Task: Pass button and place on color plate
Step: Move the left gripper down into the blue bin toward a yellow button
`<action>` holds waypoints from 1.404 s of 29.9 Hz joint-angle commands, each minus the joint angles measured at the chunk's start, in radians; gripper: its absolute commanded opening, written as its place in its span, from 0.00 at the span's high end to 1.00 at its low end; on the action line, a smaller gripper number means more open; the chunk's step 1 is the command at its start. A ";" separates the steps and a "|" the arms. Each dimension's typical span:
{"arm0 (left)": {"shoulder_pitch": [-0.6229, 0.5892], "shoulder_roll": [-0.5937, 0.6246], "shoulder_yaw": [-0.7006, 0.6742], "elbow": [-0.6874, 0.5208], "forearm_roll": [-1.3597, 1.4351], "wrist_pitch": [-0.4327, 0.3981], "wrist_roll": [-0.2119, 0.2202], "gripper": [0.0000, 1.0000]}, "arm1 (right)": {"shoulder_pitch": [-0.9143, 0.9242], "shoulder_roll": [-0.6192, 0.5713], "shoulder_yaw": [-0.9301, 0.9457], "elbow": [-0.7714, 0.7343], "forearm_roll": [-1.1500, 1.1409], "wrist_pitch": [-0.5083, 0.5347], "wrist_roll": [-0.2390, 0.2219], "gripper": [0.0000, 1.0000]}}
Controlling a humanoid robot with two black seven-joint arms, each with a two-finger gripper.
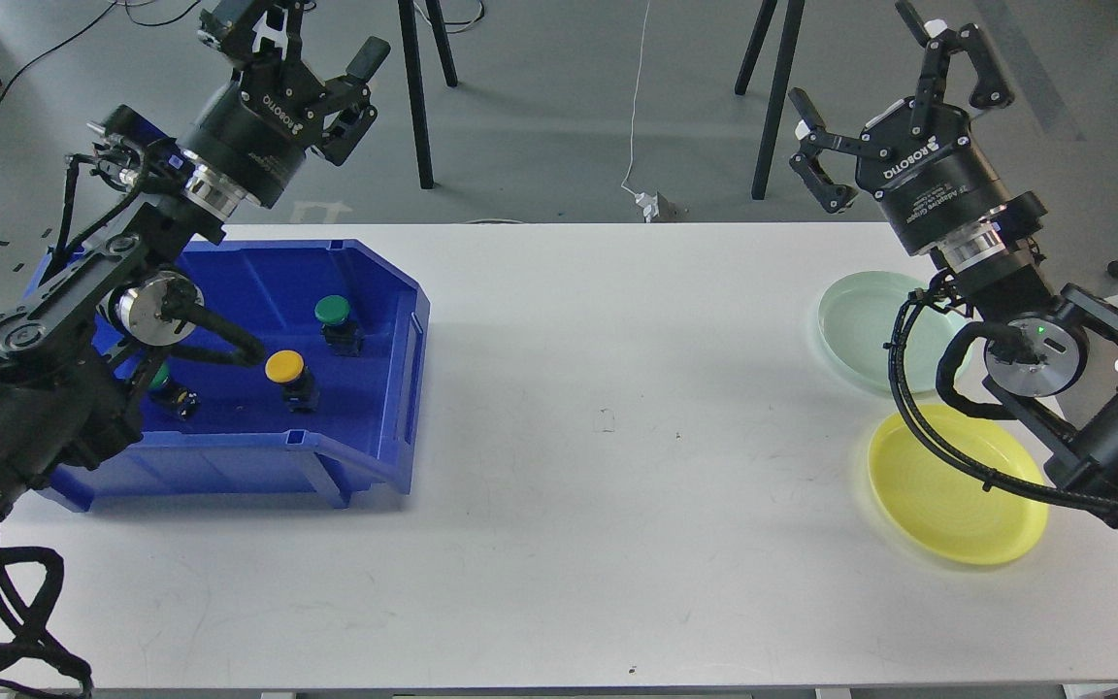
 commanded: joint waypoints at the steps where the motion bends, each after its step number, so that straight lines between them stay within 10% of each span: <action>1: 0.001 -0.003 -0.003 0.002 -0.001 0.000 0.000 0.14 | 0.000 0.000 0.003 -0.002 0.000 0.000 0.000 0.01; 10: 0.013 -0.072 0.009 0.000 -0.078 0.000 0.000 0.14 | -0.006 0.000 0.003 -0.007 0.000 -0.002 0.000 0.01; 21: 0.075 -0.028 -0.014 -0.306 0.011 0.000 0.000 0.14 | -0.006 -0.012 0.003 -0.002 0.000 0.003 0.000 0.01; 31: -0.135 0.256 0.341 -0.363 0.054 0.000 0.000 0.14 | -0.027 -0.006 0.010 -0.009 0.000 0.003 0.003 0.01; 42: -0.744 0.411 1.205 -0.366 0.294 0.022 0.000 0.14 | -0.084 -0.006 0.029 -0.012 0.000 0.001 0.013 0.01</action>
